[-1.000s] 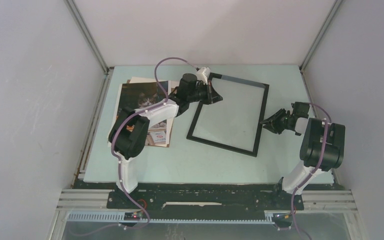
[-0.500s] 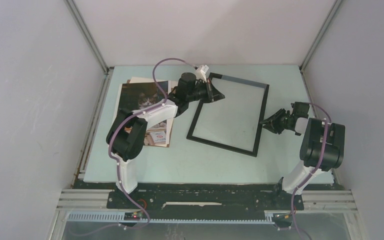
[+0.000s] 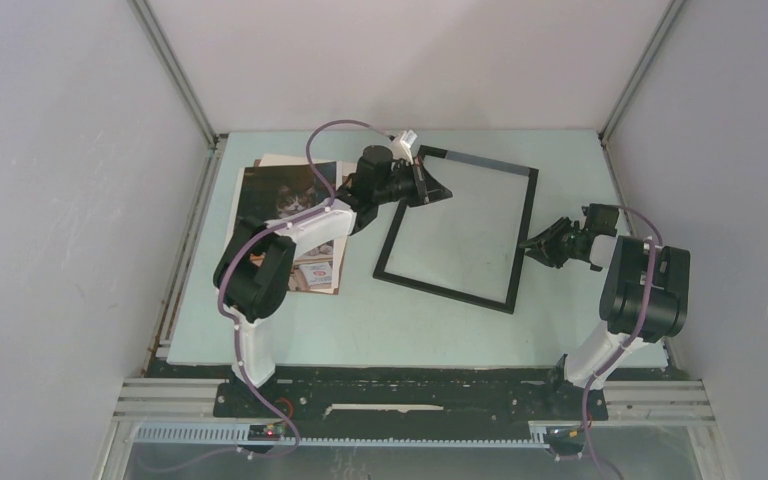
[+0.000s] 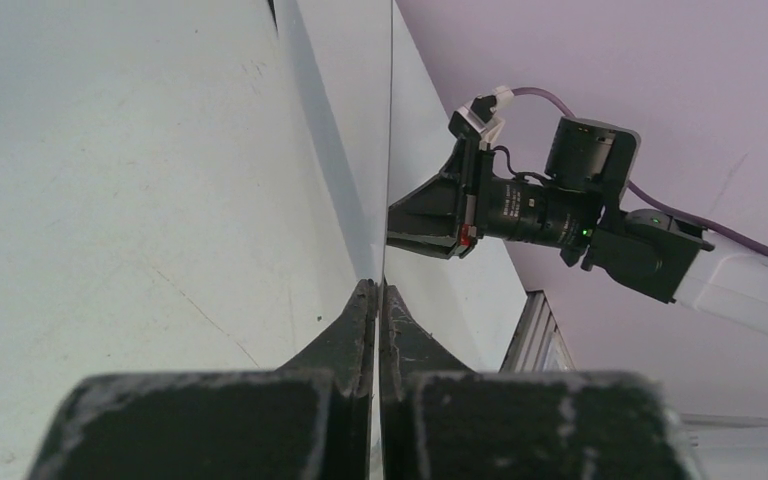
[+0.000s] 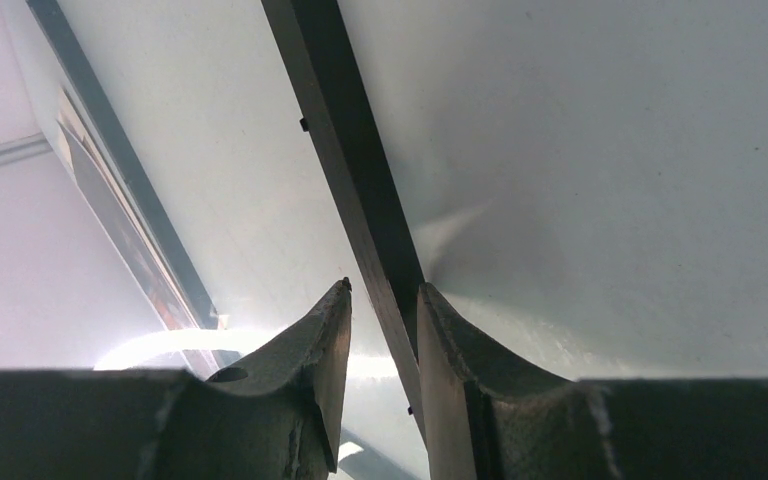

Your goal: Put the photo into the frame

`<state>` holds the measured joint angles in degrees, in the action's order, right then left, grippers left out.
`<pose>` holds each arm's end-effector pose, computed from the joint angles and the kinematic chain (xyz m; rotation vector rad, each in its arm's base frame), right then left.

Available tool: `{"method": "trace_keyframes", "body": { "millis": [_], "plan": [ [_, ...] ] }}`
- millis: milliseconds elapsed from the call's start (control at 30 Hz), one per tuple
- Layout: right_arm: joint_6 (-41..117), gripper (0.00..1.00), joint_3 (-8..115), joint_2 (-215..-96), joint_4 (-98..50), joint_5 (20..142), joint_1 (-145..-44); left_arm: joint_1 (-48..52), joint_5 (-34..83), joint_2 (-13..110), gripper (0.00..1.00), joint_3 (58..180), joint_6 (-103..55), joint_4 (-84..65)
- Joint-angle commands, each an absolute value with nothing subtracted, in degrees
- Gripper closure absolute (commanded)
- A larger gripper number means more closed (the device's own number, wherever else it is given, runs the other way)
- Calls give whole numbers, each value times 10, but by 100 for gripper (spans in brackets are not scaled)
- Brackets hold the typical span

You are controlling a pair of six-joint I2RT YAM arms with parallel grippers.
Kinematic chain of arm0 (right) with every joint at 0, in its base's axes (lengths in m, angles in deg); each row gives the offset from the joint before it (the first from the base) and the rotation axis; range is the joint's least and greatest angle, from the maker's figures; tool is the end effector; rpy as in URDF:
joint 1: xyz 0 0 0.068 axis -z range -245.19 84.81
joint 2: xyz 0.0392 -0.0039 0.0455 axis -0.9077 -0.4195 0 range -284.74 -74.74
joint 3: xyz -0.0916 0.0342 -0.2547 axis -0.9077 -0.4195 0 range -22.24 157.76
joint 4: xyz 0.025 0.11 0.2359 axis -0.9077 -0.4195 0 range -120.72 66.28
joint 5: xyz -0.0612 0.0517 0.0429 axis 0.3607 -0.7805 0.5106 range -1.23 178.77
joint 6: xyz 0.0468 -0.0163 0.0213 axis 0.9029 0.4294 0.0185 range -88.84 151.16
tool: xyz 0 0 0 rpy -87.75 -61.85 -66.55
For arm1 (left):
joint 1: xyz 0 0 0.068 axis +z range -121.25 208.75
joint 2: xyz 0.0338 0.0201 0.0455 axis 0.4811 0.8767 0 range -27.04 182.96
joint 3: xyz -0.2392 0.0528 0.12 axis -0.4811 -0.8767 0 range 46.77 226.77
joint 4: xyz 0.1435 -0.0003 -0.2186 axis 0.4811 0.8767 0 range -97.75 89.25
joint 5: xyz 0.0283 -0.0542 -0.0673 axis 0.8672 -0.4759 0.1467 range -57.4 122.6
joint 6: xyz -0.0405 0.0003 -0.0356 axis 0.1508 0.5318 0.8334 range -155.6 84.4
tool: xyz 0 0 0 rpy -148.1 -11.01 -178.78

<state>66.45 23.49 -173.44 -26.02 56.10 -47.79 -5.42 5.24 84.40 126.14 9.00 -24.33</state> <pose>0.3060 -0.0756 0.1296 0.9061 2.3467 0.8470 0.3695 -0.2707 0.2517 0.1886 2.0434 -1.3534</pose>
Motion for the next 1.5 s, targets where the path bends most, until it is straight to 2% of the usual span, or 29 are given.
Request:
{"method": "trace_keyframes", "body": {
  "millis": [0,400,700,833,1000,1300,1467],
  "plan": [
    [666,62,239,-1731,-252,555,-481,-61,7,837,100,1278,84,-286],
    [659,62,239,-1719,-264,561,-480,-56,-39,860,100,1274,177,-332],
    [656,60,239,-1721,-266,573,-479,-34,-36,886,100,1298,258,-310],
    [642,57,238,-1709,-282,594,-481,-29,-36,894,100,1306,253,-292],
    [626,48,238,-1682,-312,611,-485,-23,-53,919,100,1335,229,-248],
    [623,43,222,-1607,-354,639,-503,-3,-80,957,100,1400,135,-130],
    [615,42,207,-1589,-376,656,-512,4,-67,963,100,1401,103,-123]
  ]
}}
